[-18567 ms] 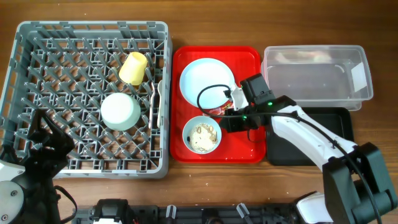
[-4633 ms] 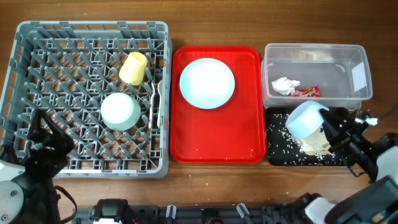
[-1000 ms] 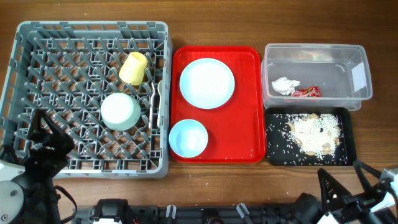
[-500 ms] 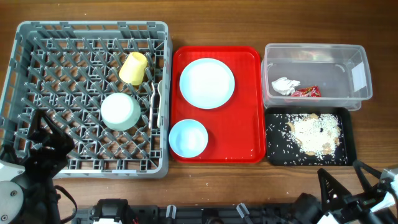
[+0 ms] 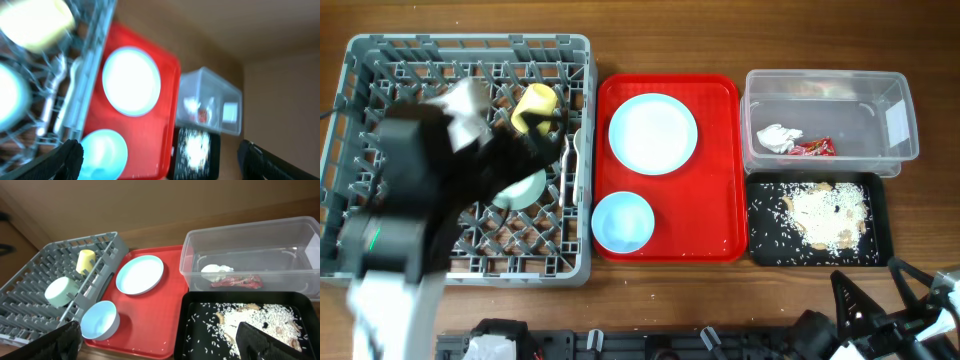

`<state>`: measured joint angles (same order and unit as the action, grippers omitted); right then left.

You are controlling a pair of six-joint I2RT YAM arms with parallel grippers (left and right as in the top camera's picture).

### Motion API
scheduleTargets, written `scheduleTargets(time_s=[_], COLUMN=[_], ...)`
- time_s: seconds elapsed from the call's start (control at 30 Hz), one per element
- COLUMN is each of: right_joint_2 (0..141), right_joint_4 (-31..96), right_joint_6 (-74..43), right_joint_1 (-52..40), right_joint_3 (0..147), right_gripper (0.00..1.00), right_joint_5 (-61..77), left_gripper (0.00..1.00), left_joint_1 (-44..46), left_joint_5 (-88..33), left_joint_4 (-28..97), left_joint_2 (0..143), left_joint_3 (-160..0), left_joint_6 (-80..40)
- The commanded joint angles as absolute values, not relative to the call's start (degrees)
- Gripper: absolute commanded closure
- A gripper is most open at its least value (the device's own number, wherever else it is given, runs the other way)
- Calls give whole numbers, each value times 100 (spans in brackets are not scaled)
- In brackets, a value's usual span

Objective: Sort waste into correct bins and load items into the dishwasher rack
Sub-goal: 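Move the left gripper to the light-blue plate on the red tray, then grasp the plate edge with the left gripper and lift it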

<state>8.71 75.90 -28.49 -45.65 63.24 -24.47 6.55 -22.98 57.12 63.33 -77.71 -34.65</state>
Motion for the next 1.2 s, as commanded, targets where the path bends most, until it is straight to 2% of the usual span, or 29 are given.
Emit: scheduleTargets(time_s=[0.0,0.07,0.1,0.13,0.17,0.27,0.33,0.43,0.5,0.63,0.8,0.9,1.17], right_joint_2=[829,829,829,829,829,829,829,829,829,829,829,829,829], right_joint_4=[7590,7590,7590,7590,7590,7590,7590,7590,7590,7590,7590,7590,7590], right_joint_6=[-2910,-2910,-2912,-2912,-2910,-2912,-2912,-2912,-2910,-2910,-2910,-2912,-2910], right_joint_1=[-4567,-4567,-4567,-4567,-4567,-4567,-4567,-4567,-4567,-4567,-4567,-4567,-4567], right_joint_3=[6309,6309,6309,6309,6309,6309,6309,6309,6309,6309,6309,6309,6309], right_gripper=[0,0,0,0,0,0,0,0,0,0,0,0,0], right_joint_5=[-2436,-2436,-2434,-2436,-2436,-2436,-2436,-2434,-2436,-2436,-2436,-2436,-2436], left_gripper=[0,39,57,65,67,66,64,65,67,69,64,67,68], left_joint_1=[814,928,1100,1269,1525,2526,2985,3675,3896,4018,4128,4250,4340], left_joint_5=[-2969,-3673,-3566,-3345,-2989,-1378,-871,-263,-355,-301,-143,480,462], left_joint_4=[5422,5395,5400,5400,5413,5527,5398,4530,3802,2827,1719,1153,1002], left_joint_2=[7319,7703,7822,7896,7979,8272,8477,8962,9249,9835,10884,11430,12116], left_joint_3=[-7714,-7714,-7714,-7714,-7714,-7714,-7714,-7714,-7714,-7714,-7714,-7714,-7714], left_joint_6=[-3498,-3496,-3496,-3498,-3500,-3680,-3789,-3717,-3037,-2696,-2545,-2541,-2545])
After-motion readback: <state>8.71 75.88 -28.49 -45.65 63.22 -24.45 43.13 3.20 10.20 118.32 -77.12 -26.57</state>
